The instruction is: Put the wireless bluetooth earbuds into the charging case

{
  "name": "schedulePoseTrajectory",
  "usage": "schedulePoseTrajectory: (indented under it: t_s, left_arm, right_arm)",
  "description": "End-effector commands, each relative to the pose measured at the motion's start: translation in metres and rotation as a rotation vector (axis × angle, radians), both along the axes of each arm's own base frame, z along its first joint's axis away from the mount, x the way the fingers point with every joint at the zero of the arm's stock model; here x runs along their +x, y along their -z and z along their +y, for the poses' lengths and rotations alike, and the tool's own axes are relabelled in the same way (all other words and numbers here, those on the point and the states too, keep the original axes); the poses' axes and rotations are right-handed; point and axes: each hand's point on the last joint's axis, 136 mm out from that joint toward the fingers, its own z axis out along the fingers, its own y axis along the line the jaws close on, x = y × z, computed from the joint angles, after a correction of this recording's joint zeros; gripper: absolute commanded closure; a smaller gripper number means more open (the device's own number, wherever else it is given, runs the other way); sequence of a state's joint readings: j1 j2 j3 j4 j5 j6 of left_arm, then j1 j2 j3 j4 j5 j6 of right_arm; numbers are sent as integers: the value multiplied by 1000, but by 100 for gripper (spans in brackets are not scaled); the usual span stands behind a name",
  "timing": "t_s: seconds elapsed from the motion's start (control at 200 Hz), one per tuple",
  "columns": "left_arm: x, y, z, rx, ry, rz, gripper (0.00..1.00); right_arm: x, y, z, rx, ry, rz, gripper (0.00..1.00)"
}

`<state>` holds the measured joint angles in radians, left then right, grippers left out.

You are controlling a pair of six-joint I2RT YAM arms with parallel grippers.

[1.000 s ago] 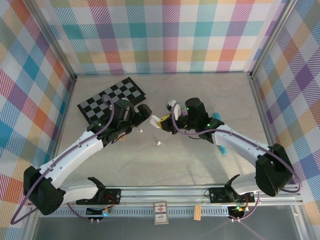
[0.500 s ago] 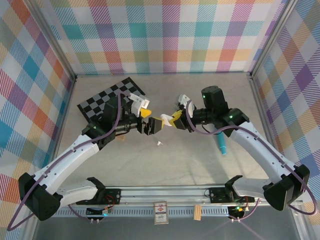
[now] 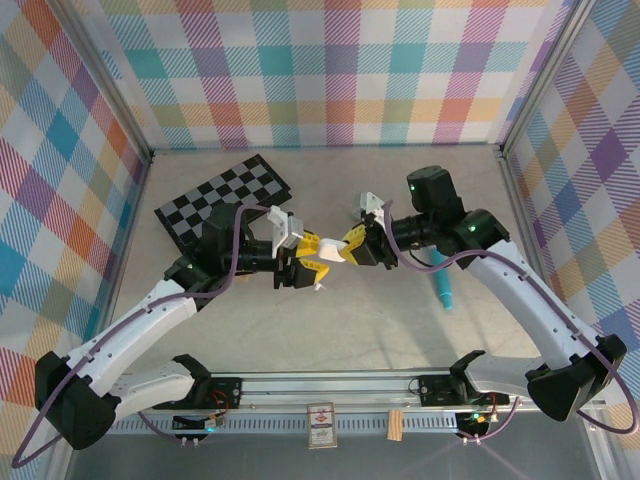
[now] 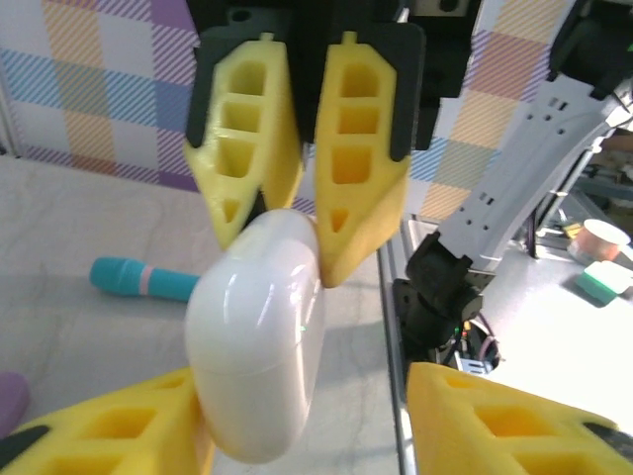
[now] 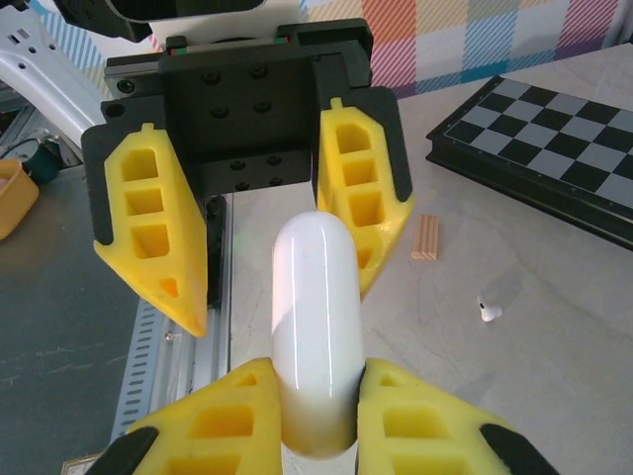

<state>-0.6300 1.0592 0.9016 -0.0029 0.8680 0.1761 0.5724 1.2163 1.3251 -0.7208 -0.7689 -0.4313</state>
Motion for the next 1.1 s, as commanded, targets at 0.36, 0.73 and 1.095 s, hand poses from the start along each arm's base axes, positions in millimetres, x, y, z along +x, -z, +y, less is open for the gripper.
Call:
schedulePoseTrajectory:
  t_s: [0.36, 0.73, 1.095]
  left_arm:
    - [-10, -9, -10, -40, 88, -36, 78]
    - [-2, -9, -15, -43, 71, 6, 97]
    - [-3, -2, -17, -111, 77, -88, 93]
  right_arm:
    - [-2, -12, 7, 33, -70, 8, 91]
    - [3, -8, 7, 19, -49, -3, 89]
    - [46, -11, 1, -18, 207, -52, 39]
